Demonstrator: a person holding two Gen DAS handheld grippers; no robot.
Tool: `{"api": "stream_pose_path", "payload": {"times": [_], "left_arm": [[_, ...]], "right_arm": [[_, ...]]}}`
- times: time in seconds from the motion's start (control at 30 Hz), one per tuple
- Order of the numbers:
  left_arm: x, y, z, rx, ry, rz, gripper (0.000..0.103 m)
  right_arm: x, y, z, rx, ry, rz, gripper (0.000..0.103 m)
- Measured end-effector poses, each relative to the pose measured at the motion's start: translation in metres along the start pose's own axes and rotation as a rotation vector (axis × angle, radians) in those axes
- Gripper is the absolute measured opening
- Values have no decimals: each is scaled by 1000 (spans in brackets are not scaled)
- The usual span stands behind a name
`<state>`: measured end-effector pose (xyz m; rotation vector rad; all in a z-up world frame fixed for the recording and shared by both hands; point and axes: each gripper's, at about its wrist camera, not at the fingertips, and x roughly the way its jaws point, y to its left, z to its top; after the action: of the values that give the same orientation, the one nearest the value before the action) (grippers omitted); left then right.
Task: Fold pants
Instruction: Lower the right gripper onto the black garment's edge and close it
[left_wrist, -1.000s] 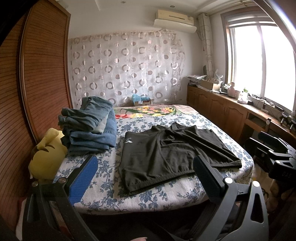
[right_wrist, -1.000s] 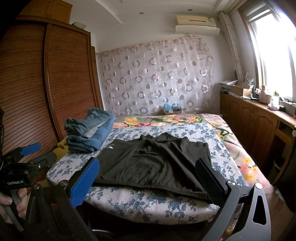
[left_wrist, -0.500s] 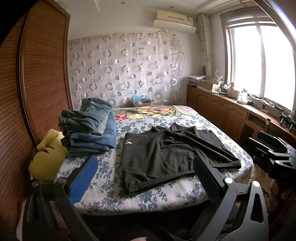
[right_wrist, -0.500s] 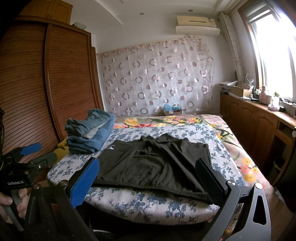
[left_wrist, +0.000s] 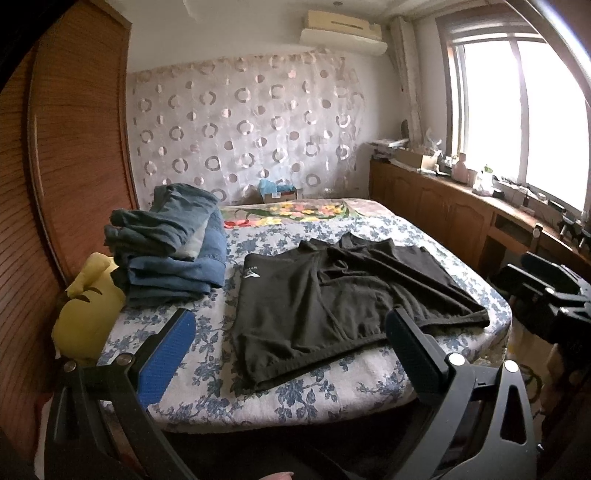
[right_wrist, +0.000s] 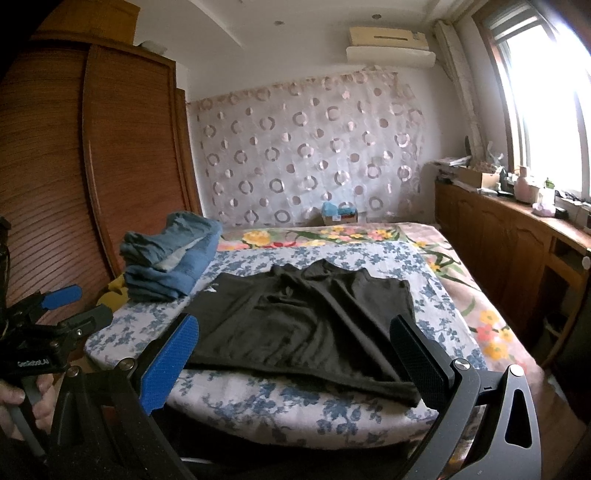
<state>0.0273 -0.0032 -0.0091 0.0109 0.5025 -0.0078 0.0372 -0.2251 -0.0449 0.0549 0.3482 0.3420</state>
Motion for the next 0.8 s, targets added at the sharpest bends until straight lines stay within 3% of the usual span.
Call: {"api": "stream_pose_path", "payload": {"times": [0.8], "left_arm": [[100, -29, 28, 93, 83, -87, 103]], "right_arm": [[61, -38, 15, 34, 96, -87, 98]]}}
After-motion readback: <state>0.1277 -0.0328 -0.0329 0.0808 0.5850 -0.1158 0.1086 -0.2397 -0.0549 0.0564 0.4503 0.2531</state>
